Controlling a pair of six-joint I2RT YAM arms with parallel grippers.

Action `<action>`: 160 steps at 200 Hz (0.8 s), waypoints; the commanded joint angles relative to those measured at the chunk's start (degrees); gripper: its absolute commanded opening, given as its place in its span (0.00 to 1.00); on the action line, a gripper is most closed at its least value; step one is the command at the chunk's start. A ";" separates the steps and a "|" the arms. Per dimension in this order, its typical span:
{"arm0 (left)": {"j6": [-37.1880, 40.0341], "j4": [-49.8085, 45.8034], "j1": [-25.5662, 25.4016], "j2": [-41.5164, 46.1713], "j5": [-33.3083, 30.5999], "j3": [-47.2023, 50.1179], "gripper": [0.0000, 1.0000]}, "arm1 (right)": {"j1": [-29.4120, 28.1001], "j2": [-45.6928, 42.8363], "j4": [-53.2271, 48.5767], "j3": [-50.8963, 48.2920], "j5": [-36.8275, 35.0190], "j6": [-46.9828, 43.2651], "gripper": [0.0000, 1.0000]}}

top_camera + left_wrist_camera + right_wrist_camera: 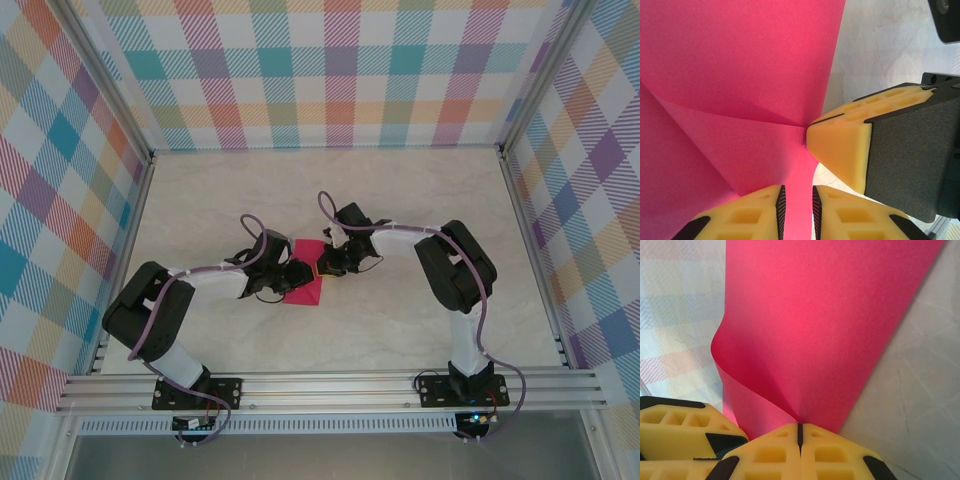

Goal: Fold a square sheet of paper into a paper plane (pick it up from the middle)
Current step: Fold the triangle a second time at the center of the table.

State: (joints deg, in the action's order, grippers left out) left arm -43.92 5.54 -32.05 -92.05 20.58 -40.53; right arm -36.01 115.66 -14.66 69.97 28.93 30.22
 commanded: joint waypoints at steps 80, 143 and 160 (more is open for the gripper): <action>0.33 0.44 0.63 -2.43 0.69 0.02 0.23 | -0.29 1.93 -1.97 2.78 -0.89 -2.00 0.05; 0.08 0.01 0.59 -3.32 0.43 -0.24 0.20 | -0.29 2.47 -2.65 3.12 -1.77 -1.83 0.05; 0.07 -0.33 0.59 -3.40 0.21 -0.31 0.20 | -0.29 2.62 -2.65 3.28 -1.73 -1.84 0.05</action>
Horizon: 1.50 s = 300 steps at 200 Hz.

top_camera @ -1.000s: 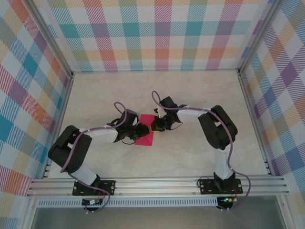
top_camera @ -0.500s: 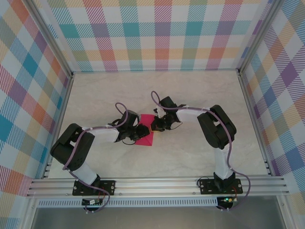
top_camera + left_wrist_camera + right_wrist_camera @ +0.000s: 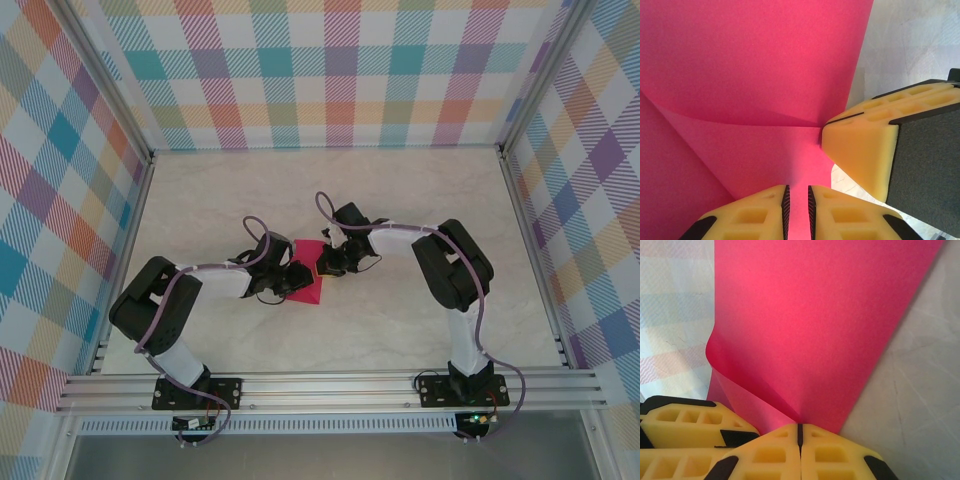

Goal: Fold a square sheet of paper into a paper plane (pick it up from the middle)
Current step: Fold the triangle a second time at the center of the table.

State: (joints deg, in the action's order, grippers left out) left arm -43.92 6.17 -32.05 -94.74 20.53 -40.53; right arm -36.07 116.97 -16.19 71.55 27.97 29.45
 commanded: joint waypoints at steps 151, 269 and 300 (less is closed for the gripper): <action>-1.94 -5.91 0.50 -1.84 -5.04 0.54 0.11 | -1.11 -12.72 -3.32 -4.86 -5.24 5.37 0.17; -2.60 -6.56 0.24 -0.89 -7.44 1.82 0.06 | -7.08 -8.86 -0.51 -9.03 1.46 6.09 0.09; -2.79 -6.24 0.24 -0.44 -7.35 2.20 0.06 | -7.08 -7.22 -0.79 -9.23 0.30 6.04 0.09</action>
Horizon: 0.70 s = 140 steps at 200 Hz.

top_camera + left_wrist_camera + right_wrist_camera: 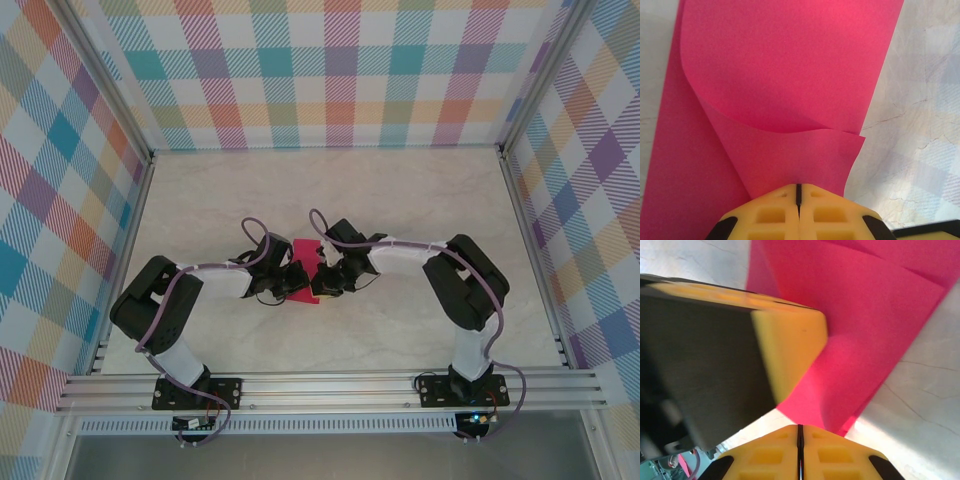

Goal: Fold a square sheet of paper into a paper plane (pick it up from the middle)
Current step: Fold the triangle a second time at the center of the table.

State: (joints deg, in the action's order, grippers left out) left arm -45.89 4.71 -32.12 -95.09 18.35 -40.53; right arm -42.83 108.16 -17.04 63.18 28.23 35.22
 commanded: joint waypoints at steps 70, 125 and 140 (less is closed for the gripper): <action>-1.10 -4.46 0.35 0.51 -4.99 2.46 0.06 | -0.33 3.26 -1.39 -0.17 0.14 -0.48 0.09; -1.31 -3.97 0.30 0.17 -4.86 2.70 0.06 | -0.31 3.87 -2.28 0.30 -0.04 -1.08 0.09; -1.25 -3.92 0.30 0.25 -4.69 2.66 0.06 | -0.33 1.53 -0.60 -0.44 0.59 -1.12 0.09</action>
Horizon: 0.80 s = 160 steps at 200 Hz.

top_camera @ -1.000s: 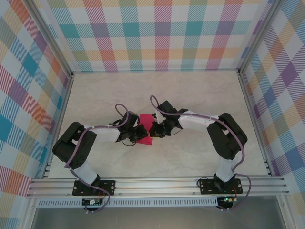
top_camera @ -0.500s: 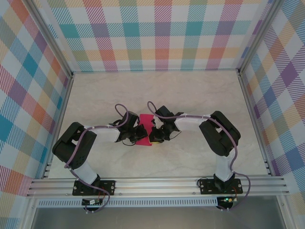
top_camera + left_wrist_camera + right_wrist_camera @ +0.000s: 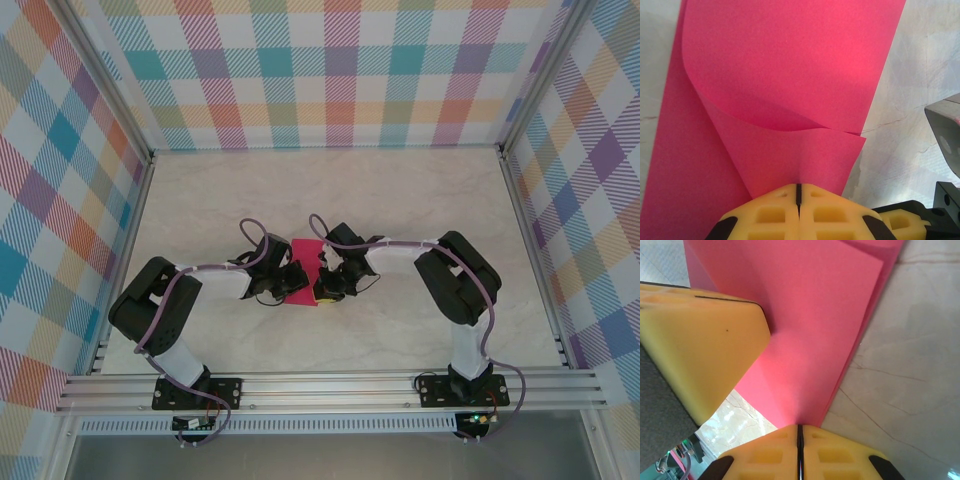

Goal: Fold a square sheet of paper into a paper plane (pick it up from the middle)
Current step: Fold the triangle a second time at the center of the table.

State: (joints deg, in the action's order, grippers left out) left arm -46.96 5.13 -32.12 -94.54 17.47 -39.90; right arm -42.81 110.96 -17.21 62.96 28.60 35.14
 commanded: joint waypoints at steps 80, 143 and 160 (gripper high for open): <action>-0.32 -4.12 0.30 -0.55 -3.70 2.05 0.05 | -0.96 -0.77 3.14 -1.32 2.93 -1.20 0.09; -0.74 -3.36 0.30 -0.29 -3.33 1.89 0.06 | -1.08 1.96 -2.98 -1.17 -3.11 -2.09 0.08; -0.62 -3.15 0.48 -0.11 -2.93 1.63 0.07 | -1.08 2.31 -4.49 -1.01 -4.57 -2.24 0.08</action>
State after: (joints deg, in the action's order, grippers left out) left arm -47.18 5.17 -32.12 -94.52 17.47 -39.90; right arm -43.57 111.00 -15.97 62.37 28.64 34.52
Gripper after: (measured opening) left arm 0.065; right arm 0.086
